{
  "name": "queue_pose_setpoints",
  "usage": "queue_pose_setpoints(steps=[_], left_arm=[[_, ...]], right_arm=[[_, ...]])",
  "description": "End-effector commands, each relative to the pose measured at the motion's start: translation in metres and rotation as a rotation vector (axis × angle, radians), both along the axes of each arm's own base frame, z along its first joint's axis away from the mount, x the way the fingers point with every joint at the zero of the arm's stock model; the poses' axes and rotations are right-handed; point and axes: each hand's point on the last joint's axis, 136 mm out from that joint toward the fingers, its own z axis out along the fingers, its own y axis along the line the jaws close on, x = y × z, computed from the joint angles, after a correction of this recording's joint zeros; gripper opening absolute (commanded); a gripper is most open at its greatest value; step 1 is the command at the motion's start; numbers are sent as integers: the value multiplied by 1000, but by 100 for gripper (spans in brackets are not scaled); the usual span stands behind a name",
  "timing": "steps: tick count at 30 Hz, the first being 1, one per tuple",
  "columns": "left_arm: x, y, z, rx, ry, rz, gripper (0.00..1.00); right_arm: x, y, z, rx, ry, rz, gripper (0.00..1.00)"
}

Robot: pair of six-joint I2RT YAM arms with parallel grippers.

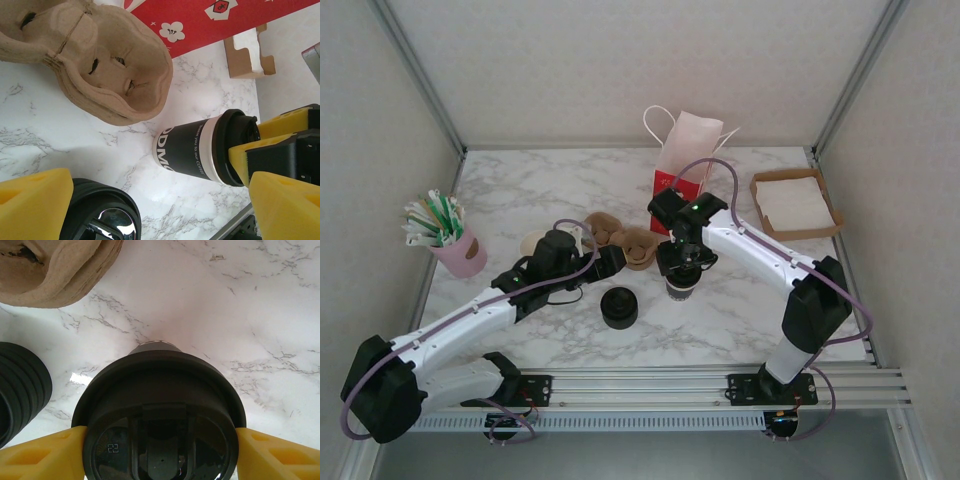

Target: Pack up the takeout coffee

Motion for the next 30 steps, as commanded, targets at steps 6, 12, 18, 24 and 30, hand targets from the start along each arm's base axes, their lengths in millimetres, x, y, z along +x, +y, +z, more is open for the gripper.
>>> queue_pose_setpoints(steps=[6, 12, 18, 24, 30], left_arm=[[0, -7, 5, -13, -23, -30, 91], [0, -7, 4, -12, -22, -30, 91], [0, -7, 4, -13, -23, -30, 91], [-1, -6, 2, -12, -18, -27, 91], [-2, -7, 1, -14, -18, -32, 86]], right_arm=[[-6, -3, -13, -25, 46, 11, 71], [-7, -4, -11, -26, 46, 13, 71], [-7, -2, -15, -22, 53, 12, 71], [-7, 0, -17, -17, 57, 12, 71], [-6, 1, -19, -17, 62, 15, 70]])
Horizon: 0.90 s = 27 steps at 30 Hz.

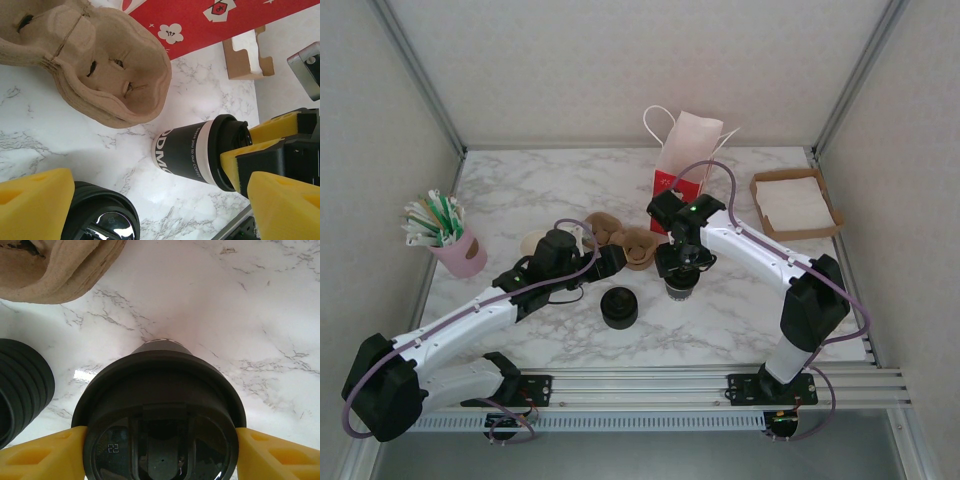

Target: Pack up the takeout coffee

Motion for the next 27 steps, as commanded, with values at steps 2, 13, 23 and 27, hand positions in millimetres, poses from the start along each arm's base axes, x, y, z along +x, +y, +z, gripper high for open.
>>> queue_pose_setpoints(steps=[2, 13, 23, 27], left_arm=[[-4, -7, 0, -13, -9, -38, 81], [-5, -12, -3, -18, 0, -52, 64], [-4, -12, -2, -16, -2, -50, 64], [-4, -12, -1, -18, -4, -51, 64]], right_arm=[[-3, -3, -11, -27, 34, 11, 70], [-4, -5, -17, -49, 45, 11, 70], [-10, -11, -29, -87, 66, 10, 70], [-13, -12, -33, -97, 71, 10, 70]])
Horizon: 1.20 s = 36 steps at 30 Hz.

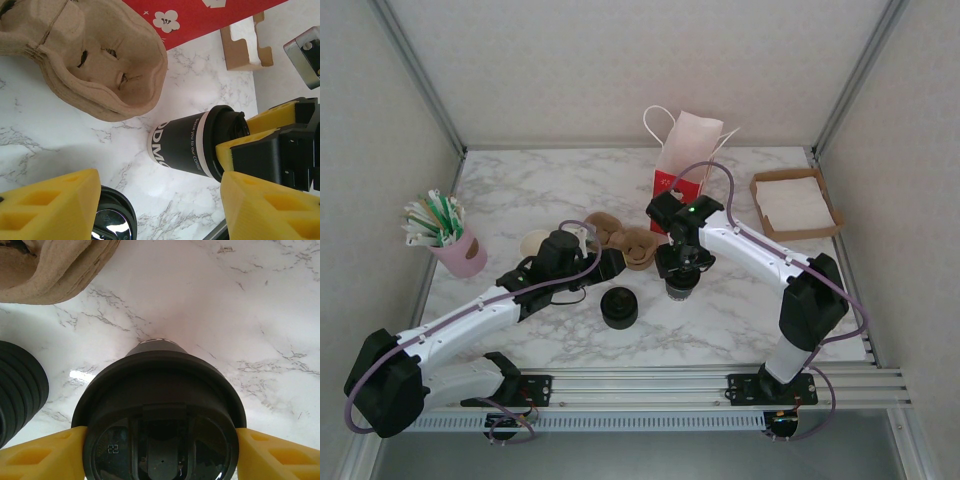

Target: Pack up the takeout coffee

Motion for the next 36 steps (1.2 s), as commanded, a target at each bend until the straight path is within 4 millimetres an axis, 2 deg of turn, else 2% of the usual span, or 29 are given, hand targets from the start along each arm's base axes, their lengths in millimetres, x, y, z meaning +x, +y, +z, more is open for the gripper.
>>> queue_pose_setpoints(steps=[1, 8, 16, 21, 31, 36], left_arm=[[-1, -5, 5, -13, -17, -17, 64], [0, -4, 7, -14, -19, -15, 64], [0, -6, 9, -13, -22, -17, 64], [1, -6, 13, -11, -28, -16, 66], [2, -11, 28, -18, -48, -28, 68], [2, -19, 33, -15, -55, -44, 67]], right_arm=[[-14, -10, -28, -78, 73, 7, 70], [-24, -15, -42, -103, 87, 9, 70], [-24, -12, -40, -91, 64, 28, 70], [-24, -2, -26, -46, 44, 59, 71], [-19, 4, 13, 4, -17, 79, 87], [-18, 3, 22, 13, -36, 78, 91]])
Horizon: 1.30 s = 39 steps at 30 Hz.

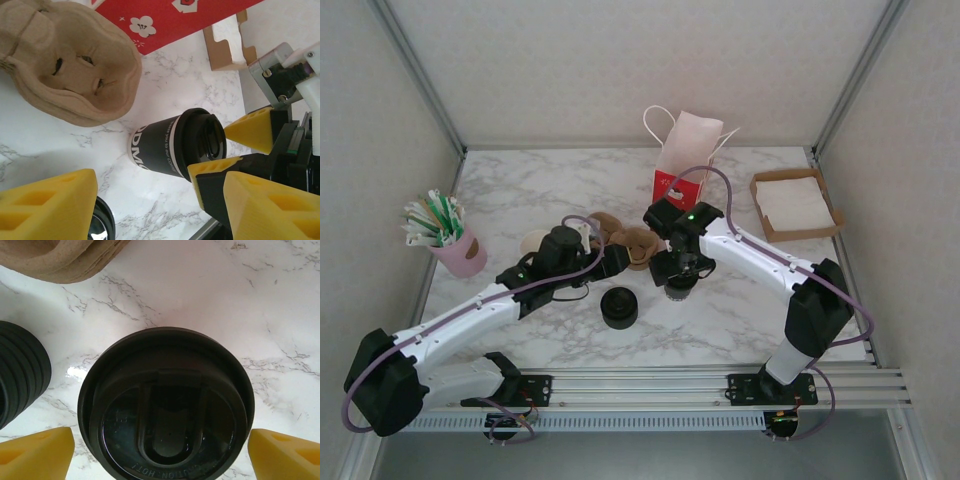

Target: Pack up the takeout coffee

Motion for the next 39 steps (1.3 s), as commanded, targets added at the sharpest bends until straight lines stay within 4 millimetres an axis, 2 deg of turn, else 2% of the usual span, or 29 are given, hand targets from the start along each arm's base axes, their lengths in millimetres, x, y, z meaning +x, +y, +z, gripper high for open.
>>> queue_pose_setpoints(steps=[1, 5, 7, 11, 14, 18, 20, 24, 30, 39], left_arm=[[2, -8, 11, 6, -26, -17, 66], [3, -16, 14, 6, -30, -34, 60], [2, -22, 17, 7, -32, -47, 51], [2, -34, 22, 11, -39, -70, 37], [4, -45, 23, 17, -40, -88, 30], [8, -61, 23, 24, -44, -116, 22], [11, -69, 22, 23, -43, -132, 21], [19, -82, 14, 35, -36, -157, 19], [28, -98, 1, 50, -19, -193, 18], [25, -101, -17, 60, 14, -205, 16]], right_arm=[[-5, -1, 18, 17, -15, 13, 92], [-6, -6, 29, 30, -45, -3, 92], [-8, -11, 37, 48, -72, -23, 91], [-12, -25, 46, 111, -117, -86, 74], [-16, -37, 49, 190, -142, -148, 51], [-22, -44, 47, 349, -145, -234, 12], [-23, -48, 44, 409, -141, -275, 0], [-26, -49, 27, 483, -84, -319, 0], [-21, -38, 10, 564, -22, -335, 0], [-8, -41, -5, 561, 2, -362, 0]])
